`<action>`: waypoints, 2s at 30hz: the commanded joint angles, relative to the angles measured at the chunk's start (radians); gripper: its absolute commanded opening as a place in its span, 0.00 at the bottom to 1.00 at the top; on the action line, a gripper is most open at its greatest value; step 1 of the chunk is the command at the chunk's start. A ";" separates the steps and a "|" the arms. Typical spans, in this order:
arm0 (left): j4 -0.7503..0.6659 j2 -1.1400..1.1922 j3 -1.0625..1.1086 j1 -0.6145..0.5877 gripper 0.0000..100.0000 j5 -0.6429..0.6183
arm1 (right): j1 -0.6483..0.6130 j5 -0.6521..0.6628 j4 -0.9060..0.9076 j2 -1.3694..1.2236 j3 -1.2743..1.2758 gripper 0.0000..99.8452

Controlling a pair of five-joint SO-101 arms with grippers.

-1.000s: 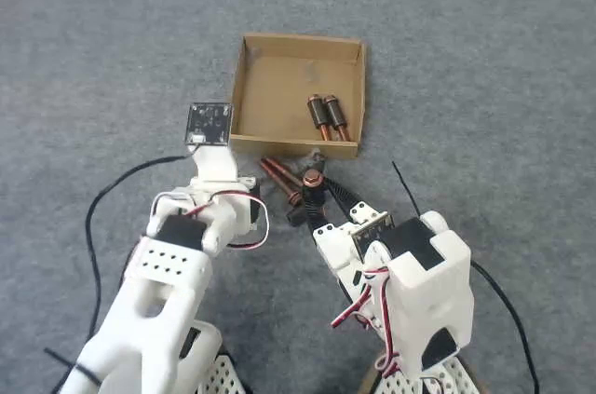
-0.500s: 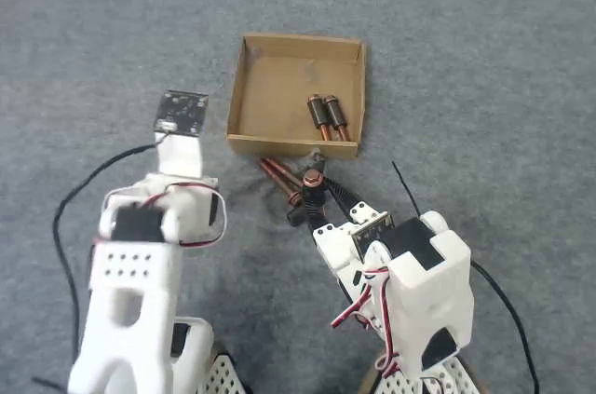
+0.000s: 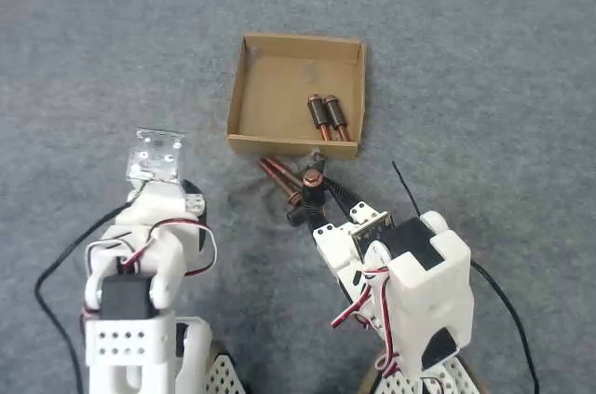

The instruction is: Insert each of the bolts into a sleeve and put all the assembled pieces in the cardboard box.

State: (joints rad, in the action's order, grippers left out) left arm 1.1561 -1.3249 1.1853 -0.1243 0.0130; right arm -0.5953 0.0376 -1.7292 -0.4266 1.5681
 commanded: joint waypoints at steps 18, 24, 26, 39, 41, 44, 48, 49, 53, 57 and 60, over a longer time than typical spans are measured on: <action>0.014 -0.489 0.222 -0.075 0.01 0.006 | 0.018 -0.006 -0.030 0.051 0.005 0.01; -0.109 -0.474 0.312 -0.161 0.01 0.005 | 0.018 -0.006 -0.030 0.050 0.005 0.01; -0.152 -0.474 0.372 -0.186 0.01 0.005 | 0.018 -0.006 -0.030 0.050 0.006 0.01; -0.107 -0.462 0.501 -0.210 0.01 0.009 | 0.048 -0.003 -0.031 0.053 -0.018 0.01; -0.098 -0.453 0.503 -0.210 0.01 0.009 | 0.065 -0.003 -0.031 0.053 -0.043 0.01; -0.103 -0.422 0.504 -0.210 0.01 0.009 | 0.107 -0.006 -0.030 0.053 -0.103 0.01; -0.123 -0.365 0.506 -0.210 0.01 0.011 | 0.162 -0.005 -0.027 0.044 -0.235 0.01; -0.135 -0.353 0.506 -0.210 0.01 0.011 | 0.171 -0.003 -0.021 0.044 -0.264 0.01; -0.170 -0.324 0.506 -0.210 0.01 0.011 | 0.197 -0.002 0.082 0.051 -0.388 0.01; -0.175 -0.321 0.506 -0.210 0.01 0.011 | 0.217 -0.002 0.193 0.051 -0.511 0.01; -0.175 -0.321 0.506 -0.210 0.01 0.011 | 0.226 -0.002 0.280 0.051 -0.588 0.01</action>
State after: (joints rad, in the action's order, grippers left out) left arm 1.0150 -1.6594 1.6962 -0.3299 0.0146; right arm -0.3882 0.0376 -1.5083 -0.4296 1.0894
